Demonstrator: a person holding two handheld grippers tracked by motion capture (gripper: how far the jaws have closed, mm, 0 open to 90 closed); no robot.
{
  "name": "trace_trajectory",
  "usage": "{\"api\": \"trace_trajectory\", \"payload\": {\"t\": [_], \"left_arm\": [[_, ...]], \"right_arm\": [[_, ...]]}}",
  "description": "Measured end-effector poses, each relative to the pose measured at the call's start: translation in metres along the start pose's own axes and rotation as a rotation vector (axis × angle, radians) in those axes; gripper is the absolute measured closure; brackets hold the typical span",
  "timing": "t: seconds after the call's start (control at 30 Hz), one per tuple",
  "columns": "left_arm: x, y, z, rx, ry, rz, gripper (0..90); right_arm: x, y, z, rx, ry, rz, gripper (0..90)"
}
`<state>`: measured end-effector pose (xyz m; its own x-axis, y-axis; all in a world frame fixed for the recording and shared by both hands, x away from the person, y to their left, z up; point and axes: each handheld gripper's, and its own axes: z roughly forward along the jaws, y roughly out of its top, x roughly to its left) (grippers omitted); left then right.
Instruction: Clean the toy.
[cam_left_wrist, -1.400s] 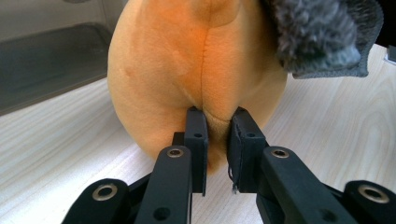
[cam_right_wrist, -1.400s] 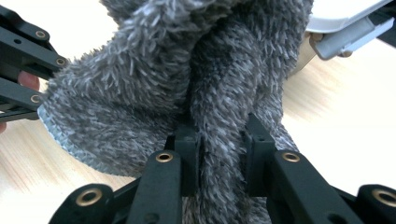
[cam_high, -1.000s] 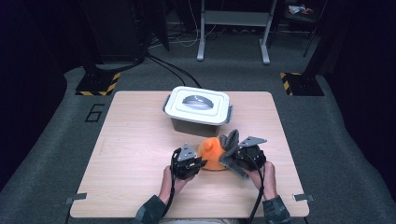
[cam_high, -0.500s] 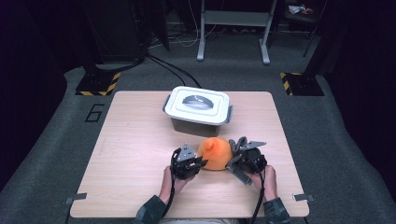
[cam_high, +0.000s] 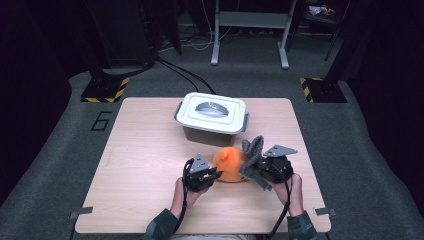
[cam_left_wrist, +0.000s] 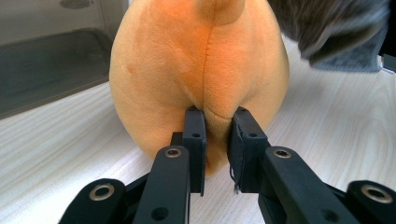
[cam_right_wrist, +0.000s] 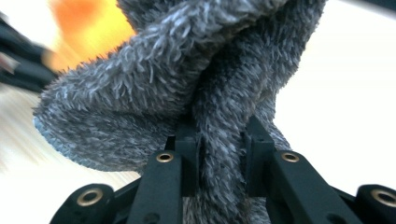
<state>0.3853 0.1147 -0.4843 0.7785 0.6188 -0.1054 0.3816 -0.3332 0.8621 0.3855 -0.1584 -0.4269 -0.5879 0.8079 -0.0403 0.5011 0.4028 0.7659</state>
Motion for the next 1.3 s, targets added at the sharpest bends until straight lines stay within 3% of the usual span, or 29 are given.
{"api": "trace_trajectory", "payload": {"t": [0.13,0.2,0.23,0.47,0.57,0.67,0.77,0.8,0.83,0.9,0.93,1.0,1.13,1.3], "left_arm": [[0.0,0.0,0.0,-0.001,-0.004,-0.003,77.1],[0.0,0.0,0.0,0.006,-0.016,-0.013,75.7],[0.001,0.0,0.001,0.0,-0.018,-0.013,74.6],[0.004,-0.001,-0.003,-0.015,-0.026,-0.033,57.5],[0.008,-0.003,-0.005,-0.006,-0.002,-0.048,48.2],[0.012,-0.01,-0.005,0.01,0.011,-0.062,43.1],[0.016,-0.016,-0.003,0.03,0.009,-0.09,40.4],[0.016,-0.016,-0.003,0.03,0.009,-0.09,40.3],[0.018,-0.019,-0.001,0.029,0.002,-0.115,40.6],[0.017,-0.019,0.001,0.025,-0.014,-0.122,43.5],[0.016,-0.019,0.002,0.023,-0.013,-0.121,47.4],[0.014,-0.019,0.005,0.013,-0.015,-0.104,56.3],[0.012,-0.018,0.005,-0.004,-0.013,-0.085,73.4],[0.008,-0.014,0.003,-0.014,0.007,-0.044,80.4]], "right_arm": [[0.009,0.01,0.008,-0.003,0.02,-0.036,72.8],[0.013,0.01,0.021,0.039,0.019,-0.048,72.9],[0.014,0.007,0.028,0.046,0.011,-0.032,73.1],[0.008,0.0,0.033,0.053,0.016,-0.022,73.8],[0.007,-0.001,0.033,0.054,0.016,-0.011,73.9],[0.005,-0.002,0.032,0.053,0.021,-0.027,73.9],[0.005,-0.003,0.032,0.05,0.018,-0.003,73.8],[0.003,-0.004,0.033,0.046,0.022,-0.021,73.9],[0.003,-0.004,0.033,0.048,0.021,-0.01,73.8],[0.003,-0.005,0.032,0.047,0.023,0.002,73.8],[0.001,-0.006,0.032,0.052,0.026,-0.014,73.8],[0.001,-0.007,0.032,0.043,0.018,0.011,73.8],[-0.002,-0.01,0.03,0.037,0.02,0.008,73.7],[-0.005,-0.012,0.026,0.019,0.019,0.028,73.8]]}}
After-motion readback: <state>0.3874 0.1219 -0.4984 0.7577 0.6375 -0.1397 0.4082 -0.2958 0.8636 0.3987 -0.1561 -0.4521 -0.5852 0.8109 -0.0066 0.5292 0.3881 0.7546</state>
